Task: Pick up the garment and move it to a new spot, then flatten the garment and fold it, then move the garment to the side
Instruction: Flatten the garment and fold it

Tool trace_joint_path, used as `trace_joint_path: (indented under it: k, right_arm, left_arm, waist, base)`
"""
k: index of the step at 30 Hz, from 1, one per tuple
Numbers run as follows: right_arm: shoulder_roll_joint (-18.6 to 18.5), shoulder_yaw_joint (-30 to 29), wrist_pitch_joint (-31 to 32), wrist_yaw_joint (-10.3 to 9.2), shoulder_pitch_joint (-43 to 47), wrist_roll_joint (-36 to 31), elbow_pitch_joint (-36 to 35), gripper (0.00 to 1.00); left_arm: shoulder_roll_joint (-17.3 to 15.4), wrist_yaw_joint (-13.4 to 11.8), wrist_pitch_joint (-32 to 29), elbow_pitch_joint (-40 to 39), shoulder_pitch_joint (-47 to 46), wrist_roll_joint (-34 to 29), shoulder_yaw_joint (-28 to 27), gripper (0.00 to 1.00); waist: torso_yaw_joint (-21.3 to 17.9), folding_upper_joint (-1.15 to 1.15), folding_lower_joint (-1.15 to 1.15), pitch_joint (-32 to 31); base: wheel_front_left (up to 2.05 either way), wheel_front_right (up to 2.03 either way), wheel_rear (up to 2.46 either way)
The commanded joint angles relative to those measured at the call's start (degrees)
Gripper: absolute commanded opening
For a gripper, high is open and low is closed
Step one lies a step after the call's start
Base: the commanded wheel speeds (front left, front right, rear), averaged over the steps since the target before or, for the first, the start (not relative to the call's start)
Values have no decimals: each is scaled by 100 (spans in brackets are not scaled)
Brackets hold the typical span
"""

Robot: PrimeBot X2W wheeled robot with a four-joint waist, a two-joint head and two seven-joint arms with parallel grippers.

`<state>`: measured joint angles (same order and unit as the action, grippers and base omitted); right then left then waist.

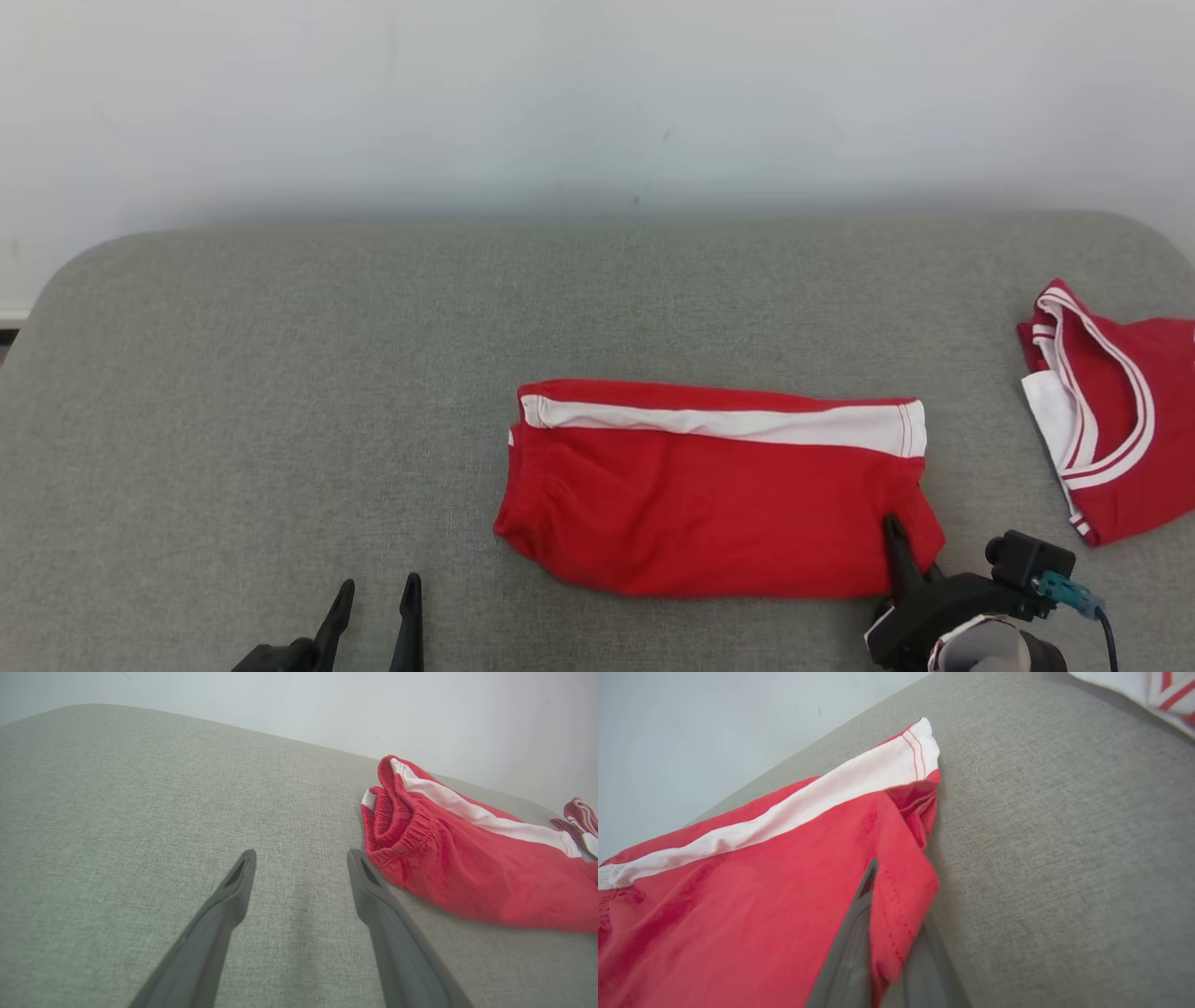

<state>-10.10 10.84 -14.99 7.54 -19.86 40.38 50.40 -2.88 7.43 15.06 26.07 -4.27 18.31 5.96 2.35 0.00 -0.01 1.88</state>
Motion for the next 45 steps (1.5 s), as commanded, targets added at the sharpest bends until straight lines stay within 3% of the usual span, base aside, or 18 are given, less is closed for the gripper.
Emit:
trace_joint_path:
  k: [1,10,17,22,30,40,41,42,45]
  right_arm:
    - [-6,-29,-20,-15,76,-21,-37,0]
    - [-145,-14,-20,-15,-34,-341,-481,0]
    - [-80,632,-12,-15,-43,-714,-1595,0]
    - [-33,1308,-10,-15,-152,-782,-1947,0]
    - [147,2032,-11,-15,-401,-642,-1801,0]
    - [488,2571,-10,-15,-764,-720,-1055,0]
    - [525,2596,-11,-15,-774,-704,-964,56]
    - [556,2606,-10,-15,-808,-694,-931,98]
    - [612,2604,-11,-15,-829,-652,-954,100]
  left_arm:
    - [-3,4,13,-34,64,107,-4,100]
    - [-2,-1,13,-138,-8,25,56,100]
    - [-3,0,13,-180,-40,1,81,100]
    - [-1,0,13,-205,-37,4,132,100]
    - [-4,0,13,-264,-62,-208,208,100]
    - [-2,-1,13,-280,-60,-240,289,100]
    - [-2,-1,13,-279,-56,-248,295,100]
    - [-3,-1,13,-276,-50,-259,288,100]
    - [-2,-1,13,-271,-47,-293,269,100]
  waist:
    - [-80,0,1,-113]
    - [-67,0,1,27]
    - [40,0,1,71]
    - [189,0,1,97]
    - [481,0,1,132]
    - [869,0,1,156]
    - [892,0,1,155]
    - [907,0,1,154]
    - [924,0,1,144]
  base:
    - [0,0,0]
    - [0,0,0]
    - [0,0,0]
    - [0,0,0]
    - [0,0,0]
    - [0,0,0]
    - [0,0,0]
    - [0,0,0]
    - [0,0,0]
